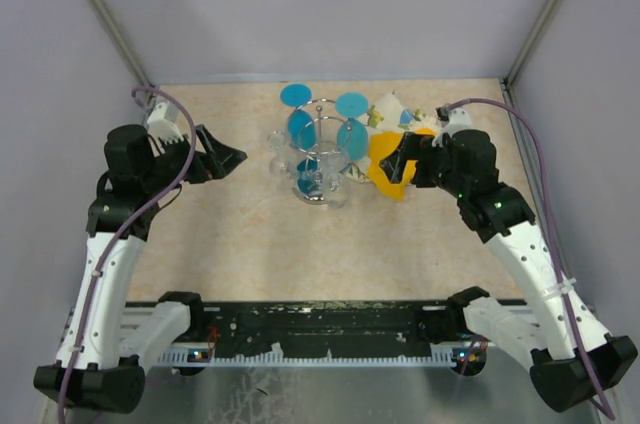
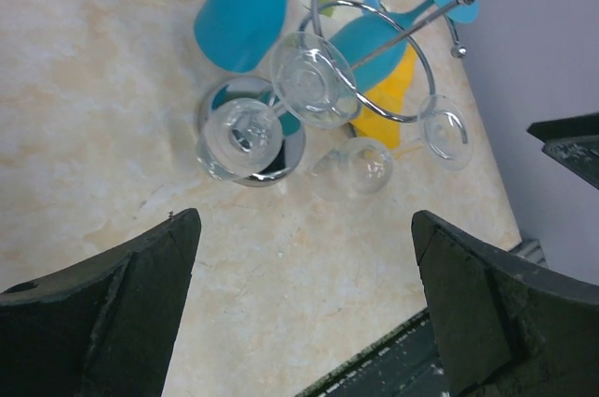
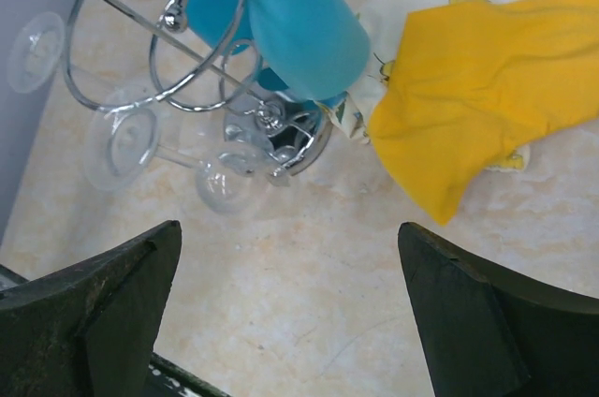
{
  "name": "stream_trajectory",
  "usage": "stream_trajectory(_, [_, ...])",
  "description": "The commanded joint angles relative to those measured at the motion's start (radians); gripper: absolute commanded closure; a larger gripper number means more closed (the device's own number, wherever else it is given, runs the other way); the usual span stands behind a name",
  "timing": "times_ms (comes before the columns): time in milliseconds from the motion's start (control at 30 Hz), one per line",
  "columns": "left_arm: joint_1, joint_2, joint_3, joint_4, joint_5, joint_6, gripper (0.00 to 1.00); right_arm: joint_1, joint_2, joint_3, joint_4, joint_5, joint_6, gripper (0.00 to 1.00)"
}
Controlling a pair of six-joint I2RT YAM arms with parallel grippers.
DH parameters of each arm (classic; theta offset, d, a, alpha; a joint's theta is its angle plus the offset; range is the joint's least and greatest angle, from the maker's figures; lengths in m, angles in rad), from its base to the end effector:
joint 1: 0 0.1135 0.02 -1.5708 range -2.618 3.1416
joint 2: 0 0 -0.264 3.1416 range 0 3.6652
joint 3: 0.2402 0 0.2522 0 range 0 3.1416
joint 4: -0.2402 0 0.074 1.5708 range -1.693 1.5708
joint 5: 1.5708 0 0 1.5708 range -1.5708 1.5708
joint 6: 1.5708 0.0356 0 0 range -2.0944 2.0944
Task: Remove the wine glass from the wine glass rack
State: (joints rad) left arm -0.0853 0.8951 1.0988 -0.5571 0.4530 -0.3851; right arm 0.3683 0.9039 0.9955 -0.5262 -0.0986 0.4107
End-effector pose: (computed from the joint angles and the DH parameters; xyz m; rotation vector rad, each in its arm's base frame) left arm 0.1801 -0.0310 0.3911 0.0184 1.9590 -0.7477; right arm 0.1801 0.0733 0.3570 -0.0211 2.0537 0.5912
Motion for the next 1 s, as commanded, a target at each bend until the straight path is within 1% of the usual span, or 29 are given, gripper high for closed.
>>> stream_trajectory(0, [-0.038, -0.013, -0.05, 0.122, 0.12, -0.107, 0.02, -0.002, 0.001, 0.051, 0.094, -0.056, 0.052, 0.01])
stream_trajectory(33, [-0.048, -0.014, -0.052, 0.139, 0.14, -0.126, 0.03, -0.002, 0.002, 0.057, 0.091, -0.049, 0.055, 0.01])
stream_trajectory(100, [-0.069, -0.022, -0.054, 0.151, 0.126, -0.163, 0.0, -0.002, 0.001, 0.058, 0.096, -0.053, 0.06, 0.01])
stream_trajectory(300, [-0.1, -0.008, -0.128, 0.227, 0.207, -0.244, 0.0, -0.002, -0.019, 0.035, 0.096, -0.045, 0.069, 0.01])
stream_trajectory(400, [-0.108, -0.004, -0.178, 0.28, 0.223, -0.294, 0.09, -0.002, -0.025, 0.026, 0.098, -0.045, 0.071, 0.01])
stream_trajectory(567, [-0.139, 0.034, -0.195, 0.297, 0.176, -0.336, 0.11, -0.001, -0.026, 0.018, 0.107, -0.044, 0.063, 0.01])
stream_trajectory(733, [-0.207, 0.095, -0.181, 0.322, 0.162, -0.372, 0.13, -0.002, -0.024, 0.002, 0.114, -0.046, 0.063, 0.01])
stream_trajectory(867, [-0.237, 0.132, -0.161, 0.317, 0.093, -0.364, 0.15, -0.002, -0.029, -0.004, 0.116, -0.048, 0.063, 0.01])
stream_trajectory(967, [-0.237, 0.131, -0.15, 0.296, -0.008, -0.342, 0.17, -0.002, -0.036, -0.004, 0.112, -0.045, 0.058, 0.01])
